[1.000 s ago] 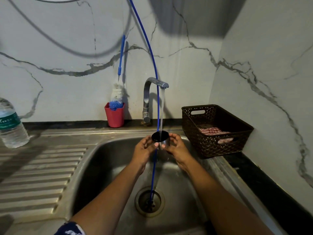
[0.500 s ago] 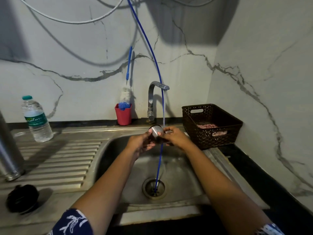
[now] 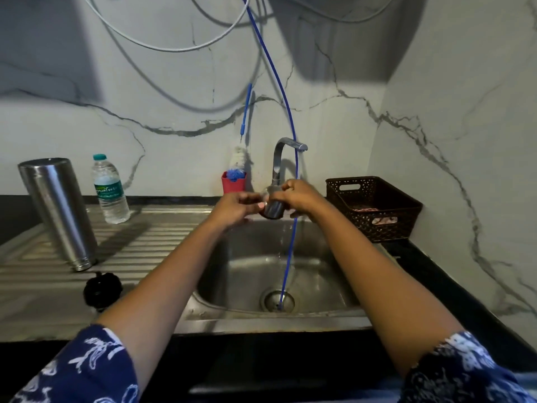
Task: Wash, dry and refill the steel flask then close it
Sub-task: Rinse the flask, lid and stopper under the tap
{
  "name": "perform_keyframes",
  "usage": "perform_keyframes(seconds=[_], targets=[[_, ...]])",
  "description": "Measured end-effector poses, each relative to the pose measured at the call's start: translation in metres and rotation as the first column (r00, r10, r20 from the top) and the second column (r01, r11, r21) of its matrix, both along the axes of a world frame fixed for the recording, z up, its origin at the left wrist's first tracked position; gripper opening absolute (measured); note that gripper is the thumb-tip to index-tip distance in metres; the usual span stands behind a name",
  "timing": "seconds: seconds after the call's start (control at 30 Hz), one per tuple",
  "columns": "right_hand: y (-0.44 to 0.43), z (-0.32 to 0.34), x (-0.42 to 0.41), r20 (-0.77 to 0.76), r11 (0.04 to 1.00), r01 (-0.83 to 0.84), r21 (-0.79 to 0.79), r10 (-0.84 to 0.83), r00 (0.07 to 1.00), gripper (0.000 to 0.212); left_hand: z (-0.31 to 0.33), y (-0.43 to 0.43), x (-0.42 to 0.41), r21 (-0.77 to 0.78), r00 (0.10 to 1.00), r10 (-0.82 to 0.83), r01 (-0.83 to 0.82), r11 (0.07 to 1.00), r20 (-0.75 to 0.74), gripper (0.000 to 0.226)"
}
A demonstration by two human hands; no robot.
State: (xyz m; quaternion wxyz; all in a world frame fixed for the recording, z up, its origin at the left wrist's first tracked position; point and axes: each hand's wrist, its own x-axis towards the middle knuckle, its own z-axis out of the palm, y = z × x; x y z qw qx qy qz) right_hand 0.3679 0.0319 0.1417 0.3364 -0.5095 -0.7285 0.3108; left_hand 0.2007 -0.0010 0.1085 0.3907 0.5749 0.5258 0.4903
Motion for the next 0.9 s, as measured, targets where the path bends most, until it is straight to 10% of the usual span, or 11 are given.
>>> perform_keyframes(seconds=[0.2,0.57,0.9], targets=[[-0.011,-0.013,-0.023,0.111,0.991,-0.047,0.122,0.033,0.993,0.039,-0.007,-0.012,-0.023,0.052,0.912,0.098,-0.084,0.995,-0.399,0.036],[-0.018,-0.022,-0.057,0.076,0.994,-0.064,0.091,0.058,0.995,0.044,-0.015,-0.027,-0.055,0.116,0.918,0.173,-0.140,0.983,-0.357,0.027],[-0.073,0.015,-0.145,-0.500,0.889,-0.446,-0.103,0.341,0.796,0.026,0.034,-0.105,-0.132,0.344,0.933,0.240,-0.140,0.928,-0.267,0.073]])
